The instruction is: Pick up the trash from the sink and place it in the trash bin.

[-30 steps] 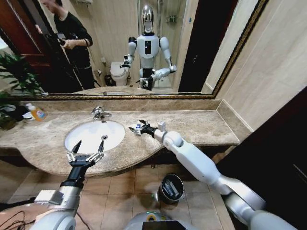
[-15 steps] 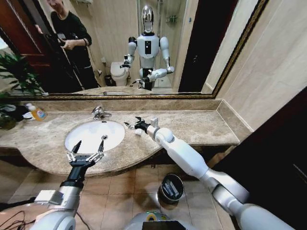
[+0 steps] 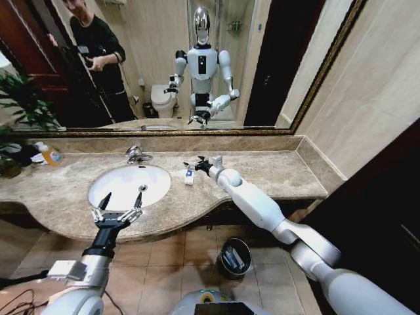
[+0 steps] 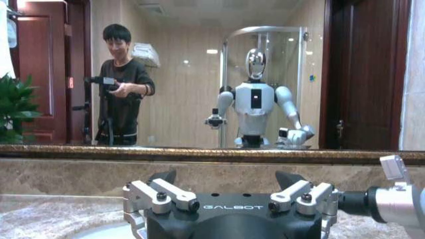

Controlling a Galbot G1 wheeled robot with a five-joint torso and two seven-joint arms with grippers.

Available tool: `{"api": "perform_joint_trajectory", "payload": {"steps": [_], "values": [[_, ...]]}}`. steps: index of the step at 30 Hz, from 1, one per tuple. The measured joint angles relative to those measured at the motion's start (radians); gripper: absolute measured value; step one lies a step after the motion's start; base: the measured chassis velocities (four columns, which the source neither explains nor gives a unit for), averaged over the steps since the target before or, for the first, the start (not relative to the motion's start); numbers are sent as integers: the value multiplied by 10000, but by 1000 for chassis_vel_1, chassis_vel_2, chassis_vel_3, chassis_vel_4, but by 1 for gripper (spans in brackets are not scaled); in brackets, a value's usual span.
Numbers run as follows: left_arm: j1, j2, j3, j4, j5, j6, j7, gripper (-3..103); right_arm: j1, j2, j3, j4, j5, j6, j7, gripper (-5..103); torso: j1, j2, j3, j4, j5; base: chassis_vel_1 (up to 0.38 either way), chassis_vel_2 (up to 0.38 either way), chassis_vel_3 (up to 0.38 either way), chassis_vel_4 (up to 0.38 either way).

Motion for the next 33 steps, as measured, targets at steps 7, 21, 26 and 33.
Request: {"api": "perform_joint_trajectory", "payload": {"steps": [7, 21, 26, 33], "values": [[0, 0, 0, 0, 0, 0, 0, 100, 49, 169, -104, -419, -77, -239, 91, 100, 0, 1, 0, 0, -1, 0, 0, 0, 0], [0, 0, -1, 0, 0, 0, 0, 100, -170, 189, -229, -377, 295, -663, 935, 100, 0, 1, 0, 0, -1, 0, 0, 0, 0], [0, 0, -1, 0, 0, 0, 0, 100, -137, 203, -194, -602, 372, -690, 978, 100, 0, 1, 0, 0, -1, 0, 0, 0, 0], [0, 0, 0, 0, 1, 0, 0, 100, -46, 227, -222, -582, 436, -693, 986, 100, 0, 1, 0, 0, -1, 0, 0, 0, 0]]}}
